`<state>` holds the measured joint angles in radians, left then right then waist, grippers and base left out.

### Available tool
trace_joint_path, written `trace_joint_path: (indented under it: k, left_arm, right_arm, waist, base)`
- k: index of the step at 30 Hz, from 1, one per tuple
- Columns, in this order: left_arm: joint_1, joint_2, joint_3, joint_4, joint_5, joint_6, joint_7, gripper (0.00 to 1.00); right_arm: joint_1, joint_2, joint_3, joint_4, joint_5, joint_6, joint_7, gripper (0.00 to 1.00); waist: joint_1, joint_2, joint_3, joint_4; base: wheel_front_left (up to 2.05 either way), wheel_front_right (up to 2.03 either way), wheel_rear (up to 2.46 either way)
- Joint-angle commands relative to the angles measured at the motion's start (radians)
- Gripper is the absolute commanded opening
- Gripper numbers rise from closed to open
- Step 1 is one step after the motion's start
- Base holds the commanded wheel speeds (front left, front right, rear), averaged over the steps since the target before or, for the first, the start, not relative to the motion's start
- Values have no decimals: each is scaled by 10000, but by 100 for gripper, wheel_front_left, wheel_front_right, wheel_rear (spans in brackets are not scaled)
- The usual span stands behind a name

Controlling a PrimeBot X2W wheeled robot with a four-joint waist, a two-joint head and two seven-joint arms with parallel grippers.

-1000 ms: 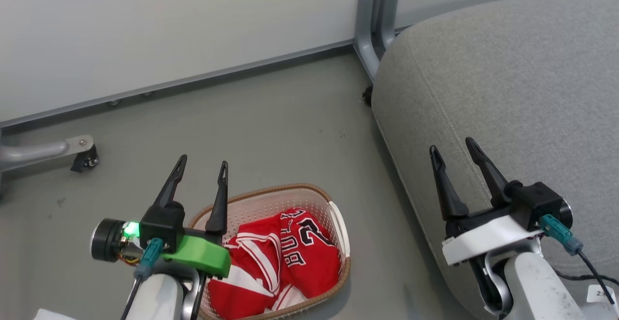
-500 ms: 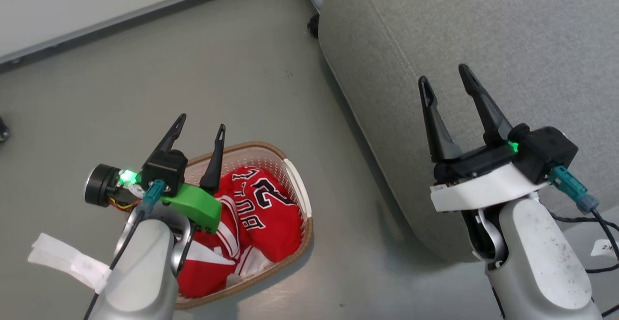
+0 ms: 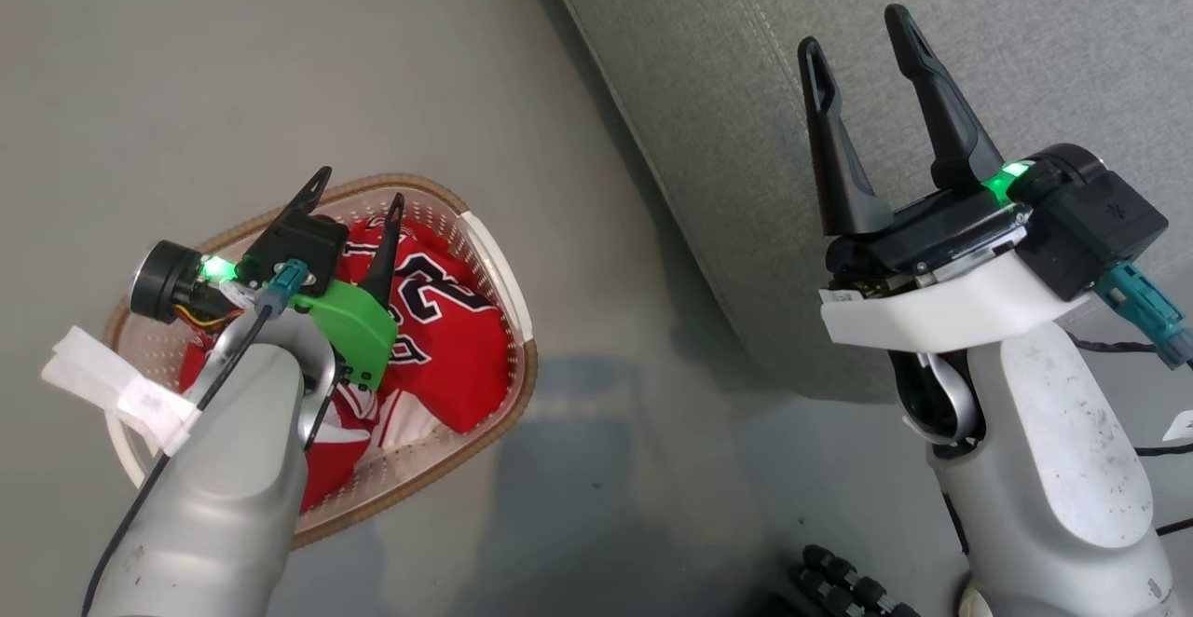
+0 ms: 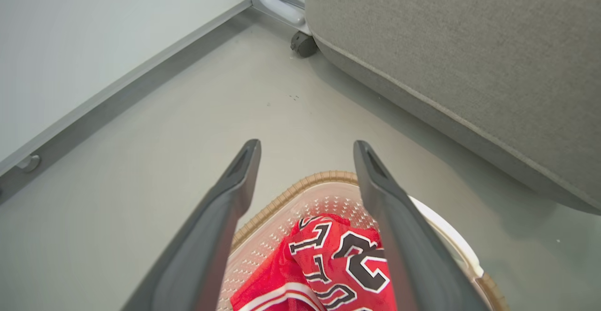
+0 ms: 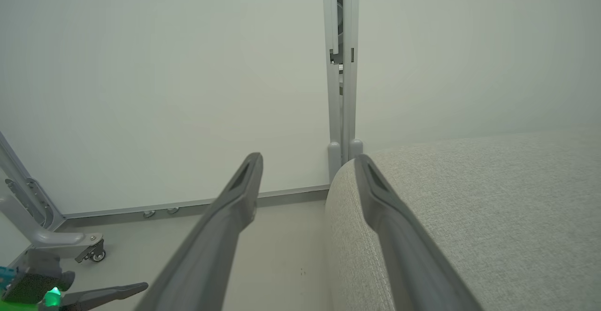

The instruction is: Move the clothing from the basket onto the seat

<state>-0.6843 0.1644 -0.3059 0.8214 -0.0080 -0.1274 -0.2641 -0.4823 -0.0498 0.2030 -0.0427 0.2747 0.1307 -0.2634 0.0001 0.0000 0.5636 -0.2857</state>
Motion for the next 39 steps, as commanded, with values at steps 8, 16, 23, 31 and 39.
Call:
trace_joint_path:
  k: [8, 16, 23, 31, 39]
  left_arm:
    - [-1200, 226, -519, 1516, -5, -30, -7, 100]
    - [-2048, 280, -807, 2900, -108, -35, -7, 100]
    - [-2743, 225, -972, 4034, -268, -36, 38, 100]
    - [-3165, 61, -1220, 4463, -717, -36, 291, 100]
    - [-3345, -167, -1907, 4601, -1181, -36, 680, 0]
  right_arm:
    - [-522, -13, 44, -397, 68, 1, -21, 100]
    - [-694, -15, 83, -632, 188, 1, -21, 100]
    - [-815, -15, 89, -823, 240, 1, -21, 100]
    - [-673, -15, 82, -1088, -147, 1, -21, 100]
    - [-465, -18, 202, -1294, -492, 1, -21, 100]
  waist:
    - [-1, 0, 1987, -501]
    - [-1, 0, 2778, -564]
    - [-1, 0, 3396, -609]
    - [-1, 0, 3859, -198]
    - [-1, 0, 4008, 228]
  base:
    - [0, 0, 0]
    - [0, 0, 0]
    - [0, 0, 0]
    - [13, 13, 13]
    - [3, 3, 3]
